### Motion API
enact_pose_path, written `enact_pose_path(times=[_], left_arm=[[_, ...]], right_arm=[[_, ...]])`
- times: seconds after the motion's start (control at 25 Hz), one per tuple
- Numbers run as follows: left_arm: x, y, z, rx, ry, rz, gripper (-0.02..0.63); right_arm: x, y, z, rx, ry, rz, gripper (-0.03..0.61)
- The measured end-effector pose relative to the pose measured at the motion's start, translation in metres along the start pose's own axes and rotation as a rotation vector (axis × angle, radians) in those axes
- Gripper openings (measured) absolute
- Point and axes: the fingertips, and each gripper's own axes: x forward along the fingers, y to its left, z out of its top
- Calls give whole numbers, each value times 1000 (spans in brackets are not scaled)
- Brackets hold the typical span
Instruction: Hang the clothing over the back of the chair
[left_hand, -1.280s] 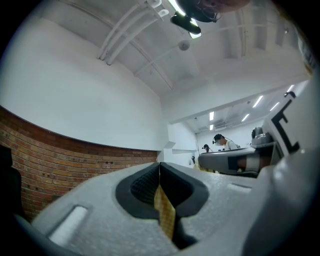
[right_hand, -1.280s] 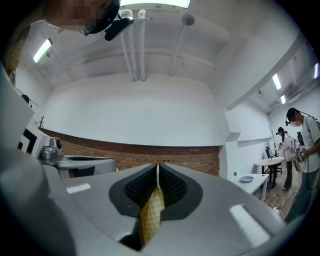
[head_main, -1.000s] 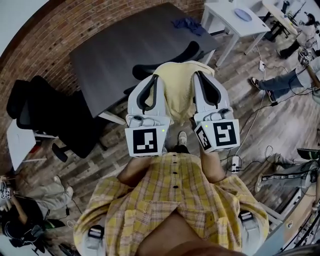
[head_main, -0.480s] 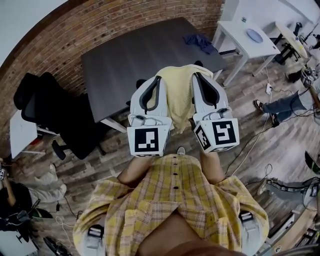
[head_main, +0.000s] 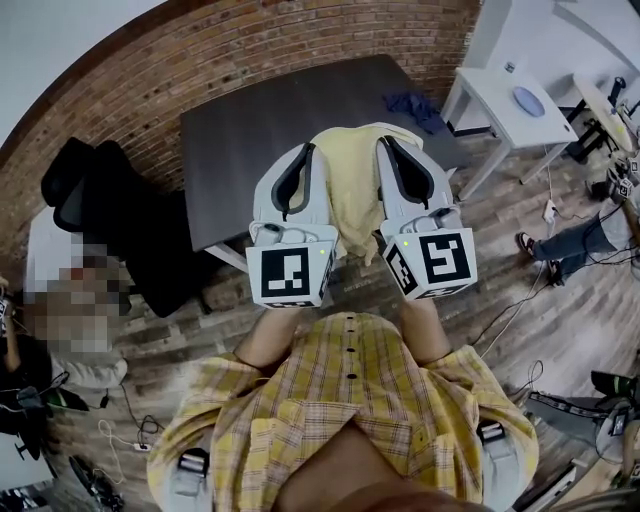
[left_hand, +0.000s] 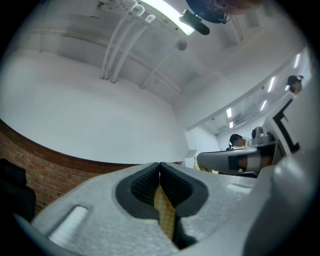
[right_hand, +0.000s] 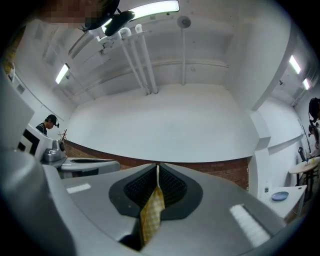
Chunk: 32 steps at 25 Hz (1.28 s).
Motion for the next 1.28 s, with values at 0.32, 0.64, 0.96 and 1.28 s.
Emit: enact_pose_path(times=[0.32, 0.64, 0.96, 1.28], left_arm=[[24, 6, 4, 31, -5, 92, 6], [41, 13, 4, 57, 5, 162, 6], [54, 31, 0, 40, 12, 157, 6], [75, 41, -9, 26, 18, 134, 6]], right_arm=[[22, -20, 2, 15, -17, 75, 20], [43, -26, -1, 24, -22, 134, 20], [67, -23, -8, 17, 2, 133, 20], [88, -36, -17, 17, 26, 99, 20]])
